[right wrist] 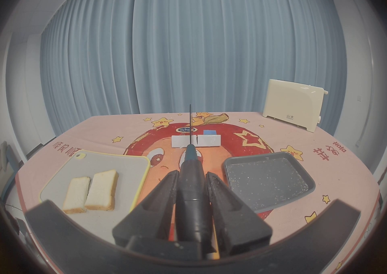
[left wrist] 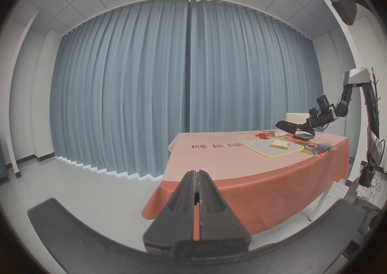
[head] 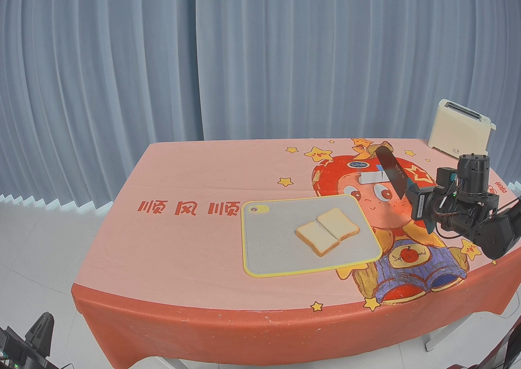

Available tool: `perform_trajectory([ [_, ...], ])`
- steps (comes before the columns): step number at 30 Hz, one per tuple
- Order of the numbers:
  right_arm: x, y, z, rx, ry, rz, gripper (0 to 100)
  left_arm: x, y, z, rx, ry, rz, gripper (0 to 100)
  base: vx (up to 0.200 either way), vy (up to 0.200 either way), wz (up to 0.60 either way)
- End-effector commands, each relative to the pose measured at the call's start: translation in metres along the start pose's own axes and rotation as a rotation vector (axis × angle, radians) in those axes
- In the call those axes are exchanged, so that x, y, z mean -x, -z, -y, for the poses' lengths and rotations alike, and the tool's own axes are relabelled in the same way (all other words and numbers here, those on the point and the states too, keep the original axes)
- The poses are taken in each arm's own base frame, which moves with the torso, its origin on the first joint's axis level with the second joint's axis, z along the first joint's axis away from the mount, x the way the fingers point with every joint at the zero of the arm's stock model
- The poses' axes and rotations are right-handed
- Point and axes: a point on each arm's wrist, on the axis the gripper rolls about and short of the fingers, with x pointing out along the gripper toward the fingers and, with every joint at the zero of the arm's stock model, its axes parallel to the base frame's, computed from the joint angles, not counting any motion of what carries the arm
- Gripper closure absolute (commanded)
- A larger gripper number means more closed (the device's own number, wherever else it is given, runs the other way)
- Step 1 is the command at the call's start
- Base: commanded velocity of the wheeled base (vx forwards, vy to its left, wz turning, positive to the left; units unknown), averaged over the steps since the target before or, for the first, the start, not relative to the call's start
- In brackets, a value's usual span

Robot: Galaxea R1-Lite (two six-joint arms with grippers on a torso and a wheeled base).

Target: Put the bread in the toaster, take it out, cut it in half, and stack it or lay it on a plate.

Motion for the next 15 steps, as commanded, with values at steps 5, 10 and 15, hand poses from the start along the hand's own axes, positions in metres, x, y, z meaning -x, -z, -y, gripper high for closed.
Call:
perform_trajectory([
  [5,-0.0066,0.0030,0.0055,0.003,0.018,-0.013,100,-0.0014,0.0047,-0.0001,0.000,0.000,-0.018,100,0.000,0.000,0.00],
  [10,-0.0090,0.0052,0.0050,0.005,0.019,-0.021,100,-0.0014,0.0047,-0.0001,0.000,0.000,-0.018,100,0.000,0.000,0.00],
  [15,-0.0107,0.0070,0.0050,0.005,0.019,-0.028,100,-0.0014,0.0047,-0.0001,0.000,0.000,-0.018,100,0.000,0.000,0.00],
])
